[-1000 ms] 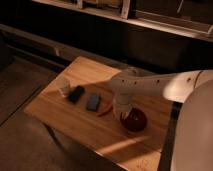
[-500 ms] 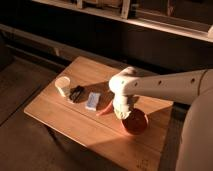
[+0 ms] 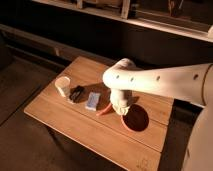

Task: Pick up the ceramic bowl

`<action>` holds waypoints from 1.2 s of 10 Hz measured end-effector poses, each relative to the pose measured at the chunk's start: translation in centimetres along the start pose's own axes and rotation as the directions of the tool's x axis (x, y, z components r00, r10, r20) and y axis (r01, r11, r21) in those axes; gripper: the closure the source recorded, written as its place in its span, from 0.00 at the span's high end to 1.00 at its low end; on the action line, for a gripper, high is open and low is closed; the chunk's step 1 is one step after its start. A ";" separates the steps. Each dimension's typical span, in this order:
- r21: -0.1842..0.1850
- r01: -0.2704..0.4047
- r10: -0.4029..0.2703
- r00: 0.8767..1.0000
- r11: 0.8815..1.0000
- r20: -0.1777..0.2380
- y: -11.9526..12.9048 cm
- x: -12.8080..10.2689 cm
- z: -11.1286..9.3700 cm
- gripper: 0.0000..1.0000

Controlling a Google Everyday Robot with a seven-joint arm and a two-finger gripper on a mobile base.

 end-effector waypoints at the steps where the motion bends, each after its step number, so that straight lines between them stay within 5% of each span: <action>1: 0.001 0.004 -0.004 1.000 1.000 0.013 0.2 -0.1 -1.0 0.00; 6: 0.010 0.035 -0.036 0.997 0.999 0.065 1.6 -0.3 -5.2 0.00; 12: -0.039 0.129 -0.126 0.989 0.991 0.081 3.2 0.5 -5.7 0.00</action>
